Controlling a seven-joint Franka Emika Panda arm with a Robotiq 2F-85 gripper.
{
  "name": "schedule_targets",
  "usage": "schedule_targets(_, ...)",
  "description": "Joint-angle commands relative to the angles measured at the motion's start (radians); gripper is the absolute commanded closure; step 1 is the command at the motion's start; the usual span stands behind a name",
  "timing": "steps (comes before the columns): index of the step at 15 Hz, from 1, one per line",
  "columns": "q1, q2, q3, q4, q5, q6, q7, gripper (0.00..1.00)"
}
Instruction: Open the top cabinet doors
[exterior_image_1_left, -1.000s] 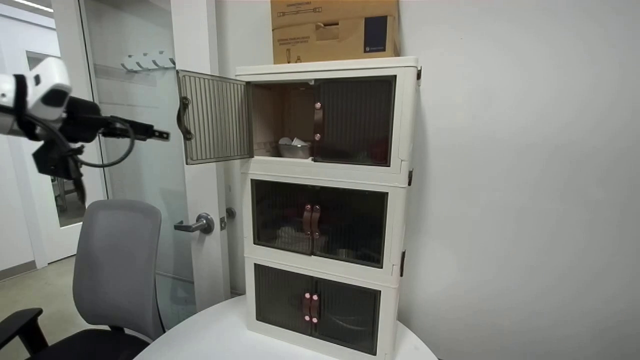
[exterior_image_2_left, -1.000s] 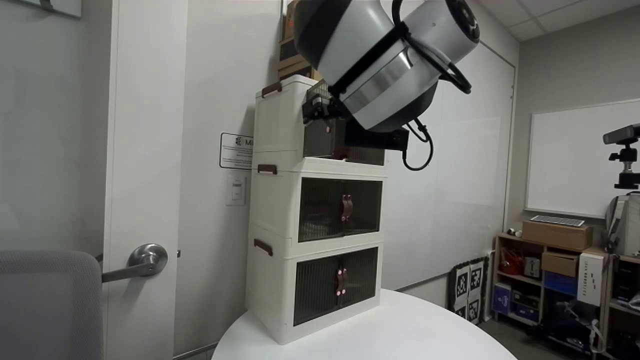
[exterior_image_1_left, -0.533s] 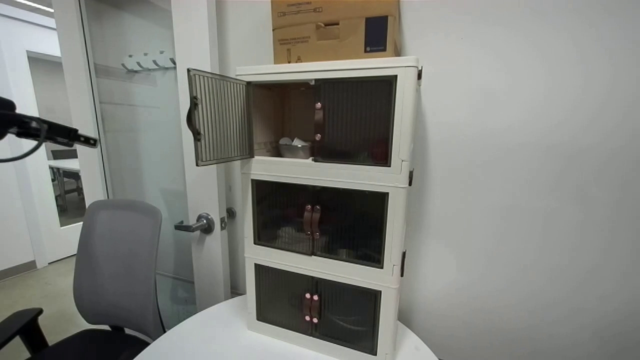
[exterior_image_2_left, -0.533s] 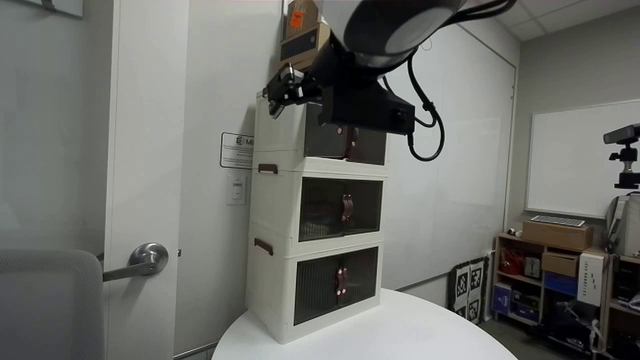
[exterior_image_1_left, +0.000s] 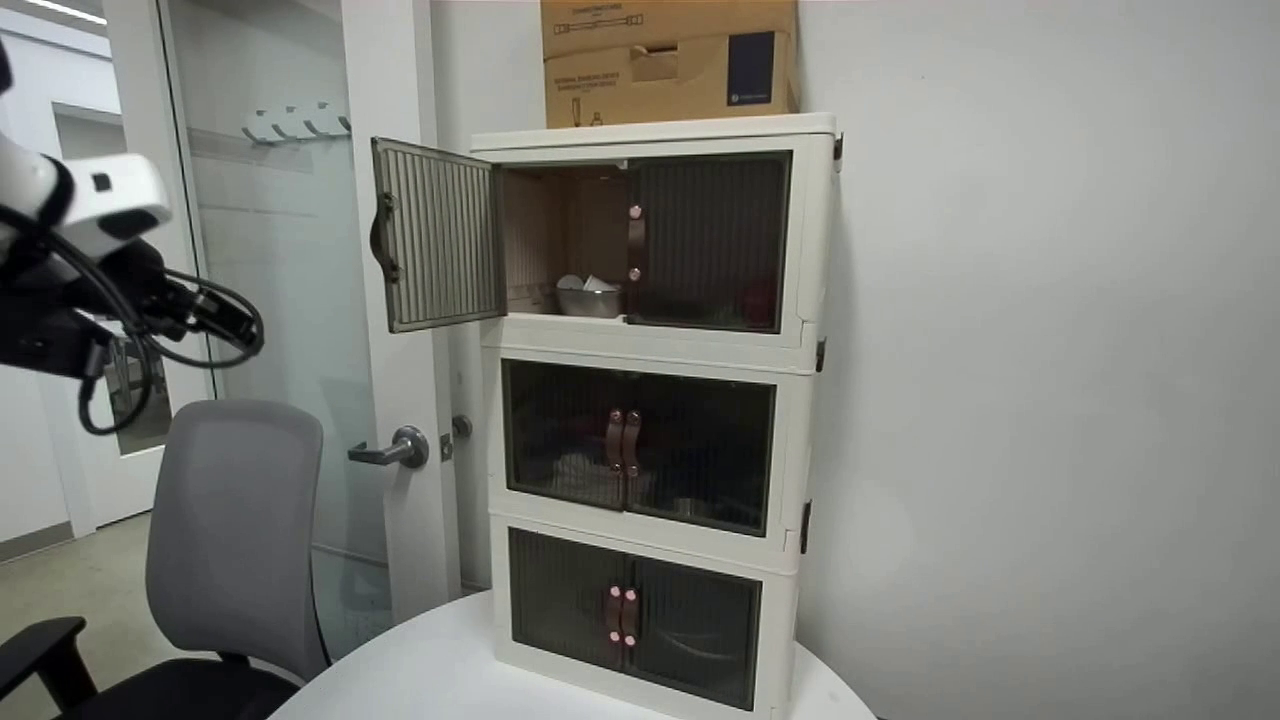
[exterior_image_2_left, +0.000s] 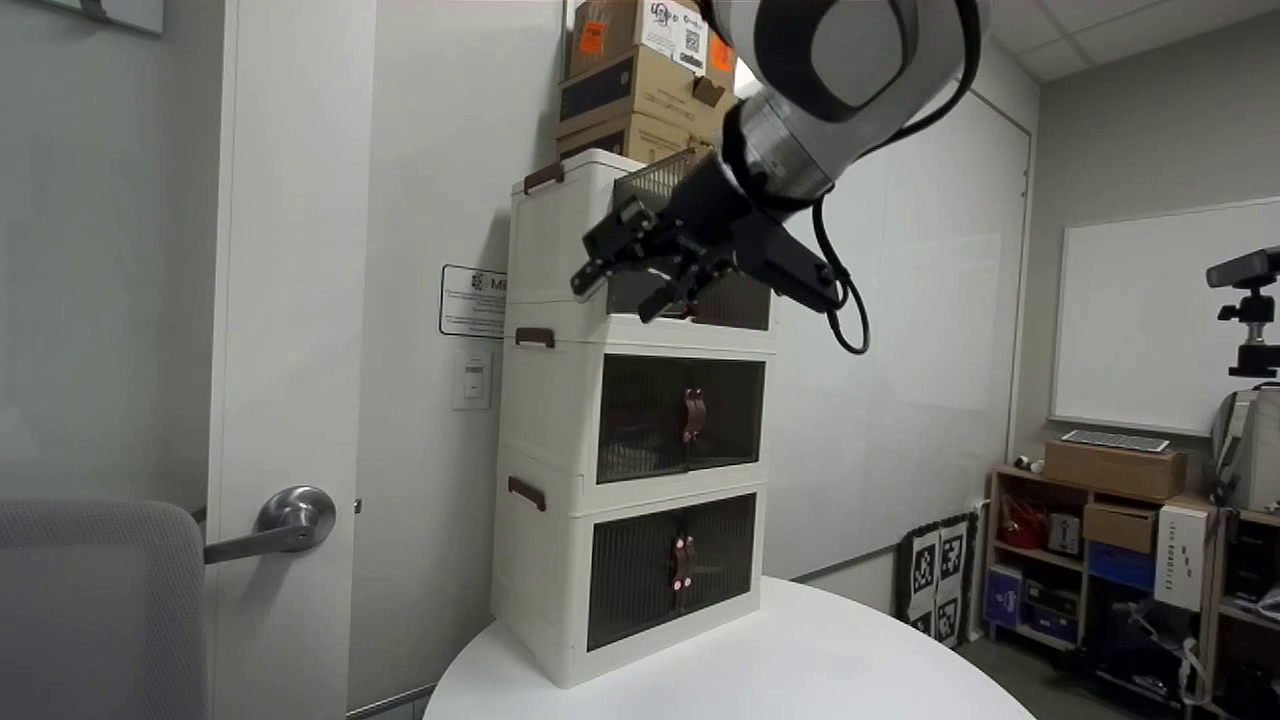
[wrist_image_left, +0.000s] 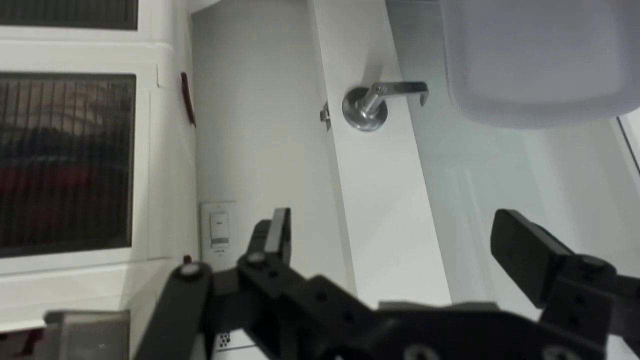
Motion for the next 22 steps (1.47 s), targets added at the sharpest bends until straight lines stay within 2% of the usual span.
schedule_targets(1,-0.156,-0.046,0.034,-0.149,0.231,-0.225,-0.228,0.00)
schedule_targets(2,-0.193,-0.032,0.063,-0.196,0.191,-0.269,-0.177,0.00)
schedule_targets(3,-0.142,-0.023,0.014,-0.253,0.036,-0.312,-0.007,0.00)
schedule_targets(4,-0.240,-0.015,0.094,-0.292,-0.037,-0.347,0.051,0.00)
schedule_targets(6,-0.279,0.003,0.098,-0.375,-0.208,-0.405,0.201,0.00)
schedule_targets(8,-0.294,0.009,0.084,-0.453,-0.375,-0.408,0.359,0.00)
schedule_targets(9,-0.247,0.003,0.012,-0.478,-0.450,-0.400,0.407,0.00)
schedule_targets(14,-0.279,-0.035,-0.114,-0.580,-0.883,-0.210,0.524,0.00)
schedule_targets(16,-0.275,-0.043,-0.185,-0.580,-0.934,-0.122,0.475,0.00)
schedule_targets(17,-0.312,-0.053,-0.194,-0.601,-1.076,-0.072,0.573,0.00)
schedule_targets(18,-0.285,-0.053,-0.239,-0.559,-0.951,-0.033,0.423,0.00)
schedule_targets(22,-0.315,-0.108,-0.291,-0.463,-0.863,0.020,0.347,0.00)
